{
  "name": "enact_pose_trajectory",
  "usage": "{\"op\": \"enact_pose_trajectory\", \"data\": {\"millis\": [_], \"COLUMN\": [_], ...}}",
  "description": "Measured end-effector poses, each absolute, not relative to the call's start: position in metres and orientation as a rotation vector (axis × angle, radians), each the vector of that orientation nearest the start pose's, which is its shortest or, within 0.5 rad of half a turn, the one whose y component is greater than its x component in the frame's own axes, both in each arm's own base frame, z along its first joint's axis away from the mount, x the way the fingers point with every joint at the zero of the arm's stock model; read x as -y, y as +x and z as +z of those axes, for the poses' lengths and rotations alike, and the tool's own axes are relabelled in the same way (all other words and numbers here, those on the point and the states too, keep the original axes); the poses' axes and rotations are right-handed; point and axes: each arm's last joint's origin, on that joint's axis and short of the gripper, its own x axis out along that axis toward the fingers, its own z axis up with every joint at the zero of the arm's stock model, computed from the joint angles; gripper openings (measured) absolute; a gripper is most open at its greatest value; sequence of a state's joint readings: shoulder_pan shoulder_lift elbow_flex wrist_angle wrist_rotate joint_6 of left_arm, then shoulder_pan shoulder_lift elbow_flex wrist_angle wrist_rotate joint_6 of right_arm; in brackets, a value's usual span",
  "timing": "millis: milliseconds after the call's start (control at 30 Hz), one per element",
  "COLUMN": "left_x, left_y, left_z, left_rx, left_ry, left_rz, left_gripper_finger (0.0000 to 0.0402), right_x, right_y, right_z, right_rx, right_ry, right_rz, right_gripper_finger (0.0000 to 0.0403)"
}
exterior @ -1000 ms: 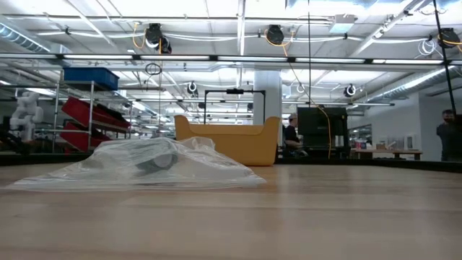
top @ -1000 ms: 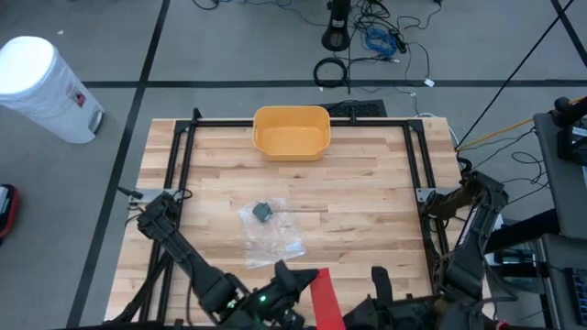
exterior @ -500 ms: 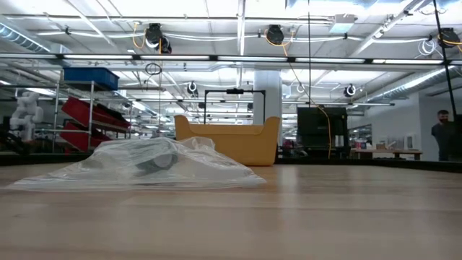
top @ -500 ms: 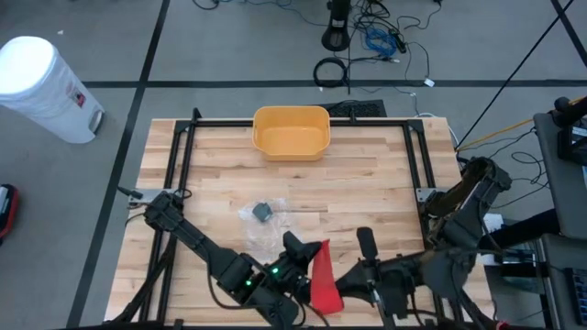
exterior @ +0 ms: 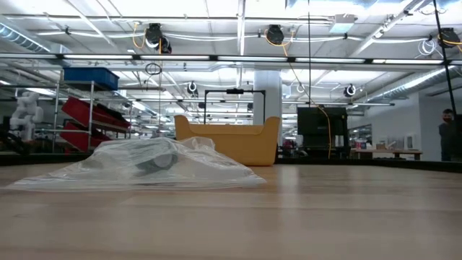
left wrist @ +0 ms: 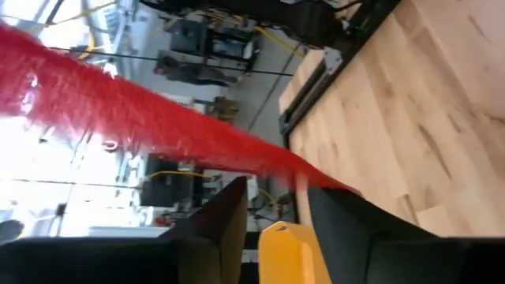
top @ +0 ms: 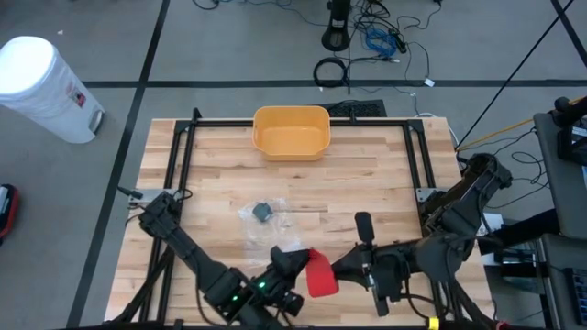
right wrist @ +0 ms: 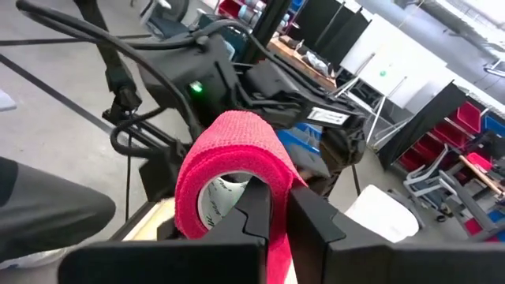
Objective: Roll bandage
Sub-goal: Roll the red bandage
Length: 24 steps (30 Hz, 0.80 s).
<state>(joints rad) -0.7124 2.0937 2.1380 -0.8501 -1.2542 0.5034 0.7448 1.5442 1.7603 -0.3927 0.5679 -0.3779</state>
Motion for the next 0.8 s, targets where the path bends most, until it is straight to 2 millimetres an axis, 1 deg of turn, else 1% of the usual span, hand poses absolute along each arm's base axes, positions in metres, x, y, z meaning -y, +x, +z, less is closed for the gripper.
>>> {"op": "enact_pose_trajectory", "data": {"millis": [167,333,533,600,700,800], "left_x": [0.289,0.305,0.327,0.335,0.35,0.361], "left_y": [0.341,0.325,0.3,0.291,0.28,0.271], "left_z": [0.349,0.358,0.366,0.367,0.372,0.378], "left_rx": [-0.553,-0.502,-0.418,-0.392,-0.342,-0.296], "left_ry": [1.193,1.184,1.177,1.164,1.089,0.992], "left_rz": [0.413,0.425,0.567,0.567,0.544,0.529], "left_gripper_finger": [0.0154,0.0155,0.0155,0.0155,0.0155,0.0155], "right_x": [-0.208,-0.204,-0.201,-0.201,-0.204,-0.205], "right_y": [0.25,0.251,0.254,0.254,0.258,0.267], "right_z": [0.468,0.475,0.476,0.475,0.472,0.465], "right_rx": [-0.088,-0.034,-0.032,-0.034,-0.044,-0.068], "right_ry": [-0.472,-0.447,-0.441,-0.428,-0.417,-0.413], "right_rz": [0.195,0.172,0.158,0.156,0.154,0.142], "right_gripper_finger": [0.0018,0.0018,0.0018,0.0018,0.0018,0.0018]}}
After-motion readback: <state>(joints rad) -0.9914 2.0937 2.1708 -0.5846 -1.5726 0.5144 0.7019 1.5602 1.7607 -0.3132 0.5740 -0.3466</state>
